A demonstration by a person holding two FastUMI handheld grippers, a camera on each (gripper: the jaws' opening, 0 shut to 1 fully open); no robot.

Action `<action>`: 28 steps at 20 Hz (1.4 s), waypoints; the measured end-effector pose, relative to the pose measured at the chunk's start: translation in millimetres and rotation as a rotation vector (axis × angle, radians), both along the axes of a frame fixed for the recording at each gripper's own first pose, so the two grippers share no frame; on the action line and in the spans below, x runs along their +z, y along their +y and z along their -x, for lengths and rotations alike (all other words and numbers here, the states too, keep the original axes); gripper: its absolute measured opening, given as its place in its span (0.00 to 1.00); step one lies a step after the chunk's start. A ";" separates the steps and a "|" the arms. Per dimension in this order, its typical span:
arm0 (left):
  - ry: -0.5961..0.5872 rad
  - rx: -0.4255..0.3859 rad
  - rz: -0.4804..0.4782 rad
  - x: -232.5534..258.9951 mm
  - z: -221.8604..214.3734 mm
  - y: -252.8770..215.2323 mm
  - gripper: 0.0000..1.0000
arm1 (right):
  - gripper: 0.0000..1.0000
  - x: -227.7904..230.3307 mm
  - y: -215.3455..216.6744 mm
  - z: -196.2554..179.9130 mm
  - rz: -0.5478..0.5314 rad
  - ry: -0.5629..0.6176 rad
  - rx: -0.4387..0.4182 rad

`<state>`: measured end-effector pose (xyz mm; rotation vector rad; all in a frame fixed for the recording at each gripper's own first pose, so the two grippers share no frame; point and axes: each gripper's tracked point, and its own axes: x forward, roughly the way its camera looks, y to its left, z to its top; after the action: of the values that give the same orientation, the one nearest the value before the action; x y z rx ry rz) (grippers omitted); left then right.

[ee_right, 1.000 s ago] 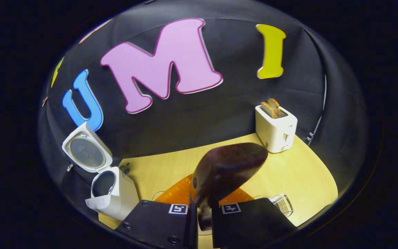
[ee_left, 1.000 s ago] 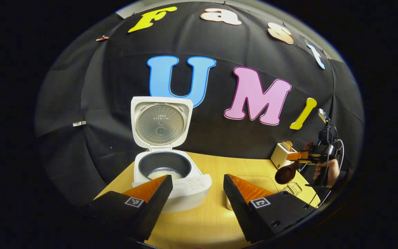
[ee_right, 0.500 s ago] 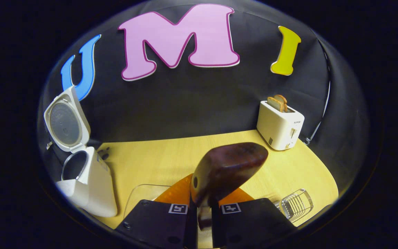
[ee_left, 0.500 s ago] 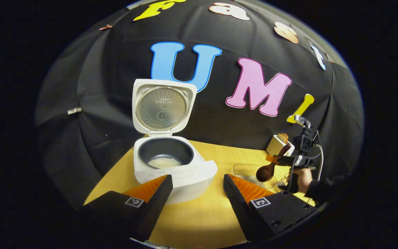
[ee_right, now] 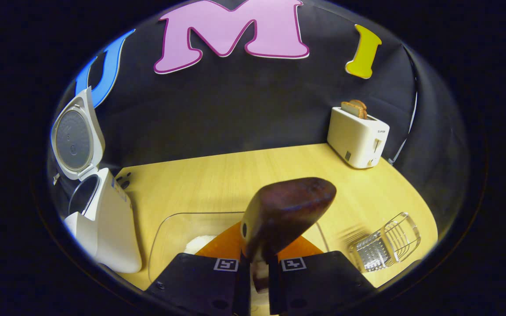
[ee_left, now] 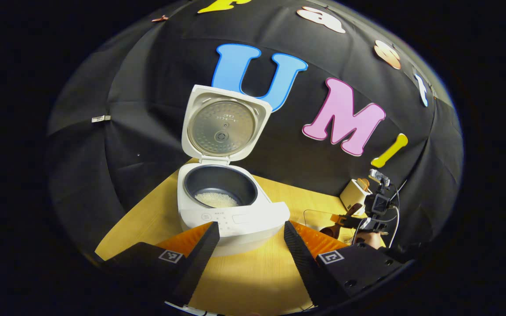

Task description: Close the left gripper, press the button to open the rice cooker; take a wooden spoon from the chopstick holder with the right hand, scoop a spoonful of rice and pour it into the rice cooker, then put the wooden spoon back into the chopstick holder.

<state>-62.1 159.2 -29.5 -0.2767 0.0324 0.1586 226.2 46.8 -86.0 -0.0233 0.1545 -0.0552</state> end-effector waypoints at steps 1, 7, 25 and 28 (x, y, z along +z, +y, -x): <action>-0.002 0.000 0.005 0.0 0.2 -0.6 0.96 | 0.20 -3.7 8.1 2.8 -0.026 0.014 0.012; 0.013 -0.010 -0.002 -5.6 7.8 -4.2 0.96 | 0.10 -20.0 44.6 18.7 -0.146 0.092 0.081; -0.010 0.041 -0.025 0.5 24.1 10.8 0.96 | 0.10 0.7 26.2 43.1 -0.523 0.155 0.047; -0.014 0.046 -0.017 1.6 27.0 13.8 0.96 | 0.09 13.9 10.5 50.8 -0.567 0.137 0.028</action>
<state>-89.1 173.0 -27.8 -0.2614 0.0106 0.2024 175.4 57.3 -72.0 0.5370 0.3018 0.0200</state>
